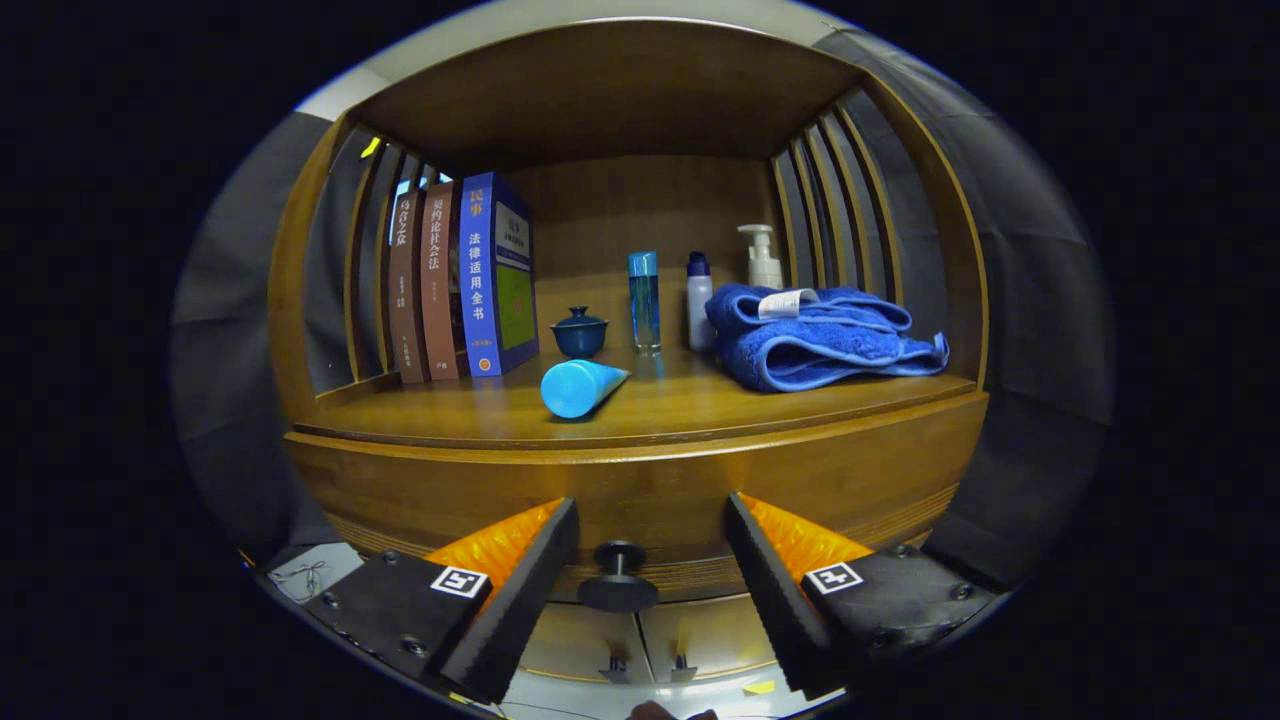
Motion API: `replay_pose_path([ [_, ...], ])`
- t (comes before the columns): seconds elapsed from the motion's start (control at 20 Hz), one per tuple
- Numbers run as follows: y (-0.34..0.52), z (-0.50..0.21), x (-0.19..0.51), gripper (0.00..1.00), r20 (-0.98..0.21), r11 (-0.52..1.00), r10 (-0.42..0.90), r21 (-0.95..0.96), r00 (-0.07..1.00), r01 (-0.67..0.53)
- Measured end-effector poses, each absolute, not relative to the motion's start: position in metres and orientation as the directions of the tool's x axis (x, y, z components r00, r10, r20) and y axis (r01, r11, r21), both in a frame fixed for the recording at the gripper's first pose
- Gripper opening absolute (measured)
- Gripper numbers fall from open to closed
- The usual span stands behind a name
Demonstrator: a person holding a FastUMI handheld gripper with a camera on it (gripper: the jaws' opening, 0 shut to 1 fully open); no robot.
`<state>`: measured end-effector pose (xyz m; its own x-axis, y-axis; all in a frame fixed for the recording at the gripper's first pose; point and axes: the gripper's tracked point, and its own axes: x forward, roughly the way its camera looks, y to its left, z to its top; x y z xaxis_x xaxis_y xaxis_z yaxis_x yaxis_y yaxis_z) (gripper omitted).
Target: Pull open the drawer, take out the items inside it, and place them on the countertop above the cabinet.
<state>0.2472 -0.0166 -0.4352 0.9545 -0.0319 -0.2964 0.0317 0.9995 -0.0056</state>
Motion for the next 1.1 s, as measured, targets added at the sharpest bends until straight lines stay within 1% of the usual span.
replay_pose_path([
  [0.25,-0.018,-0.433,0.247,1.0,-0.292,0.999,-0.032,-0.037,0.956,0.022],
  [0.35,-0.021,-0.426,0.246,0.99,-0.276,0.998,-0.045,-0.044,0.96,0.034],
  [0.5,-0.016,-0.409,0.239,1.0,-0.265,0.998,-0.028,-0.053,0.964,0.014],
  [0.8,0.004,-0.317,0.215,0.99,-0.173,0.998,0.023,-0.058,0.985,-0.034],
  [0.95,0.018,-0.262,0.196,0.99,-0.113,0.996,0.067,-0.059,0.991,-0.074],
  [1.1,0.036,-0.211,0.173,0.99,-0.084,0.992,0.121,-0.016,0.989,-0.123],
])
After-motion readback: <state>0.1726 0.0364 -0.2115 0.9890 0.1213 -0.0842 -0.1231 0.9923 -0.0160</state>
